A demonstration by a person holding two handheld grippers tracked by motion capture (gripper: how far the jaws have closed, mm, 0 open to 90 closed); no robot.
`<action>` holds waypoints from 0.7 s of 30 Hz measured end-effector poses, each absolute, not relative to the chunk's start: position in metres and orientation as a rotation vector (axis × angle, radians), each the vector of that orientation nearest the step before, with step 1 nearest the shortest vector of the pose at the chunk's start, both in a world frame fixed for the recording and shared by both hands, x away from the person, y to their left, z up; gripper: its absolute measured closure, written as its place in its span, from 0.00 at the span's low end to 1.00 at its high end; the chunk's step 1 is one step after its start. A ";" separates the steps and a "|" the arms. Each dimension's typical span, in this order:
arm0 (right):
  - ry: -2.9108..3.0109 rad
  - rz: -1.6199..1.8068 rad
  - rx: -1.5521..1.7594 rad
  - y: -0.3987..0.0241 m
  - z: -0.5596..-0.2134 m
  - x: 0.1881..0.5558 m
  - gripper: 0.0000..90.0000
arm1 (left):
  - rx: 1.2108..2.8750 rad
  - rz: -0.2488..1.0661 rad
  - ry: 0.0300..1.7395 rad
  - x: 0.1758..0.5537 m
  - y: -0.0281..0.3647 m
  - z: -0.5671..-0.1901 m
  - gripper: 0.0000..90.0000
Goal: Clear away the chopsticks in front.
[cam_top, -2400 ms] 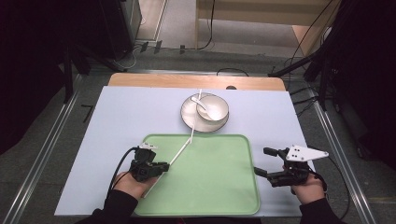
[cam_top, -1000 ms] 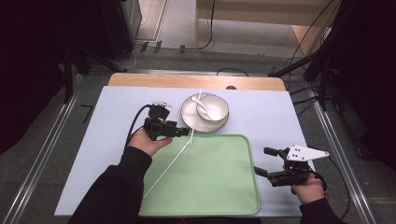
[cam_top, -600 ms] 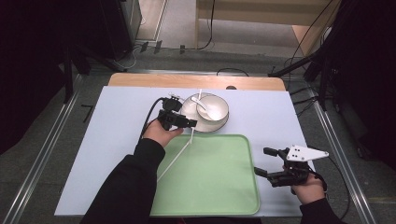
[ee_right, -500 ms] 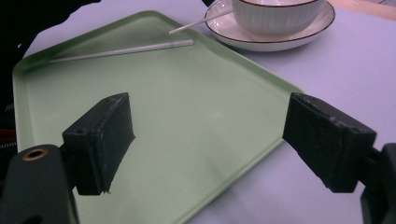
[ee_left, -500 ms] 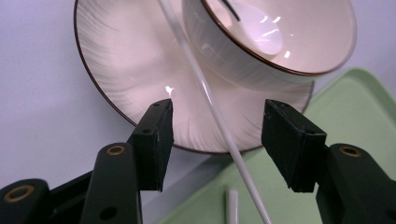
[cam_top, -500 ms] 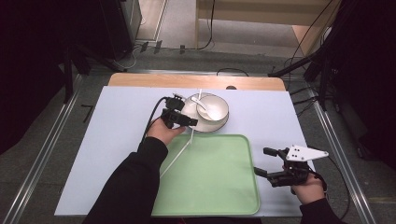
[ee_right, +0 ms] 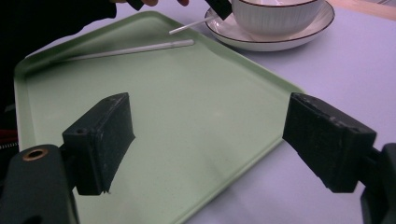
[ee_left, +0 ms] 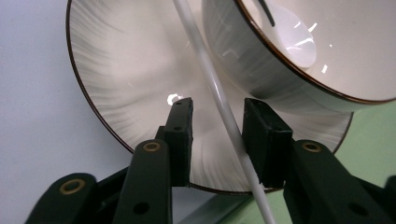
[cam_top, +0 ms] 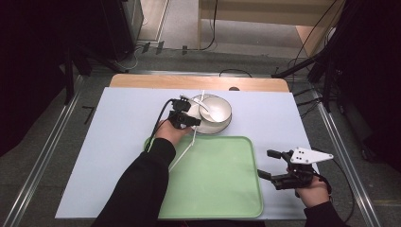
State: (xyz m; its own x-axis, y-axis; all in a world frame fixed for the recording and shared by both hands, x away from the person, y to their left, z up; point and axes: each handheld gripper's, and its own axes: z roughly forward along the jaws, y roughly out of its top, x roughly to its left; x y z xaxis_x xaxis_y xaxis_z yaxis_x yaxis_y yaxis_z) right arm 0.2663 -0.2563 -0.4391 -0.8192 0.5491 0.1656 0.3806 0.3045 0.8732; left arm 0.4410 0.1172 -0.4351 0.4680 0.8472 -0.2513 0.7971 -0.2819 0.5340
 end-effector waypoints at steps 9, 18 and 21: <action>2.399 1.538 0.868 -0.257 -0.439 0.267 0.19 | 2.100 0.138 1.464 0.450 0.112 -0.436 0.92; 2.393 1.547 0.867 -0.258 -0.439 0.267 0.19 | 2.030 0.088 1.507 0.453 0.122 -0.430 0.96; 2.395 1.551 0.854 -0.257 -0.439 0.267 0.19 | 2.000 0.088 1.517 0.452 0.129 -0.421 0.96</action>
State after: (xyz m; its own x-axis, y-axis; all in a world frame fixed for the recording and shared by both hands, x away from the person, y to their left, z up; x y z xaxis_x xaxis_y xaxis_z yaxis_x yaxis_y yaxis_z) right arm 0.2668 -0.2575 -0.4390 -0.8231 0.5431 0.1658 0.3735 0.2979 0.8785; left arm 0.4516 0.1289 -0.4212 0.3381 0.8903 -0.3051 0.8488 -0.1485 0.5075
